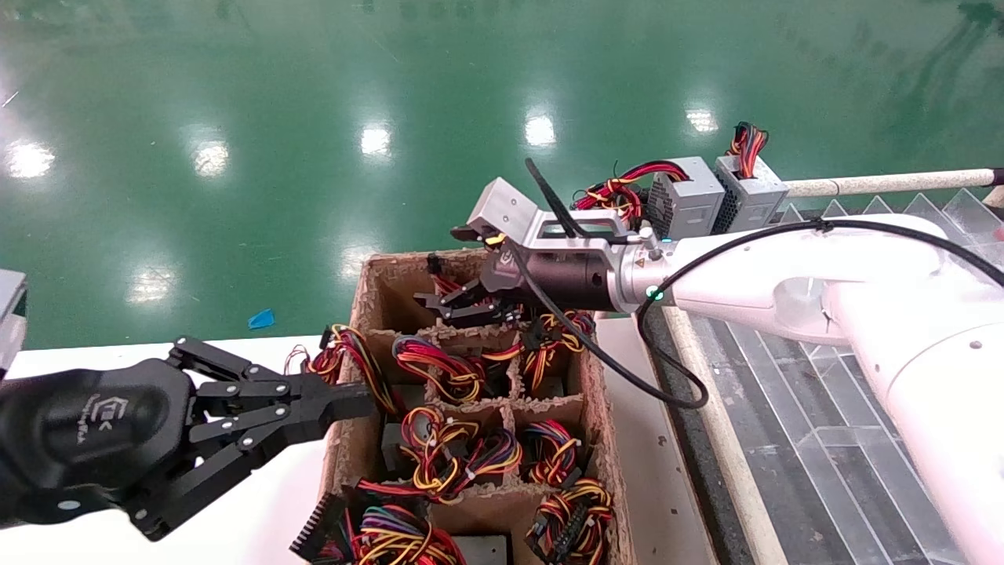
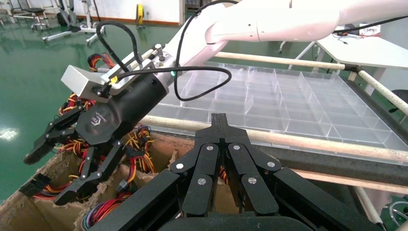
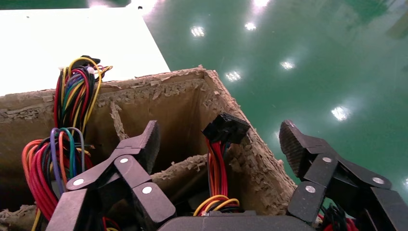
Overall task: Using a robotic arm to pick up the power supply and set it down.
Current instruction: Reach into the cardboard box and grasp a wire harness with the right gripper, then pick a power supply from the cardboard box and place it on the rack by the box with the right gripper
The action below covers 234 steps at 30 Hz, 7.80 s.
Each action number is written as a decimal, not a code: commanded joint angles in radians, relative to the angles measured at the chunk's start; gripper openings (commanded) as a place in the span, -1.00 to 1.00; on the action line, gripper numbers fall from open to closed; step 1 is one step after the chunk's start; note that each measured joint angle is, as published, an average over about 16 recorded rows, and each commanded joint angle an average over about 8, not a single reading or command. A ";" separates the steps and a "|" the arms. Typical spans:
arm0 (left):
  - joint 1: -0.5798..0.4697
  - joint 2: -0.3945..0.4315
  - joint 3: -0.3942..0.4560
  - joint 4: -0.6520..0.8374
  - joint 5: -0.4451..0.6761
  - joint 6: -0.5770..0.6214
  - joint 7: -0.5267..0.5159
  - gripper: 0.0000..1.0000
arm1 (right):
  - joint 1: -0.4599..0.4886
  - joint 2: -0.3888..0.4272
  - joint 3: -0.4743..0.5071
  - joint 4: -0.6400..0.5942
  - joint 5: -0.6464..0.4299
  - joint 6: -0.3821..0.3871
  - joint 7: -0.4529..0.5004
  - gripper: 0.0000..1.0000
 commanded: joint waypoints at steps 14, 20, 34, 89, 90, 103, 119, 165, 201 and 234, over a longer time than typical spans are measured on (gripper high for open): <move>0.000 0.000 0.000 0.000 0.000 0.000 0.000 -1.00 | -0.026 -0.002 -0.067 0.040 0.047 0.046 -0.005 -1.00; 0.000 0.000 0.000 0.000 0.000 0.000 0.000 -1.00 | -0.030 -0.002 -0.103 0.061 0.064 0.063 -0.014 -1.00; 0.000 0.000 0.000 0.000 0.000 0.000 0.000 -1.00 | -0.022 -0.003 -0.179 0.103 0.127 0.098 -0.032 -1.00; 0.000 0.000 0.000 0.000 0.000 0.000 0.000 -1.00 | 0.251 0.042 -0.283 0.014 0.517 0.004 -0.185 -1.00; 0.000 0.000 0.000 0.000 0.000 0.000 0.000 -1.00 | 0.263 0.046 -0.277 0.007 0.524 -0.007 -0.195 -1.00; 0.000 0.000 0.000 0.000 0.000 0.000 0.000 -1.00 | 0.401 0.106 -0.228 -0.066 0.576 -0.091 -0.321 -1.00; 0.000 0.000 0.000 0.000 0.000 0.000 0.000 -1.00 | 0.503 0.272 -0.236 -0.124 0.558 -0.273 -0.364 -1.00; 0.000 0.000 0.000 0.000 0.000 0.000 0.000 -1.00 | 0.298 0.596 -0.179 -0.349 0.622 -0.261 -0.346 -1.00; 0.000 0.000 0.000 0.000 0.000 0.000 0.000 -1.00 | 0.138 0.444 -0.094 -0.221 0.733 -0.111 -0.305 -1.00; 0.000 0.000 0.000 0.000 0.000 0.000 0.000 -1.00 | 0.069 0.282 -0.091 -0.205 0.736 0.181 -0.265 1.00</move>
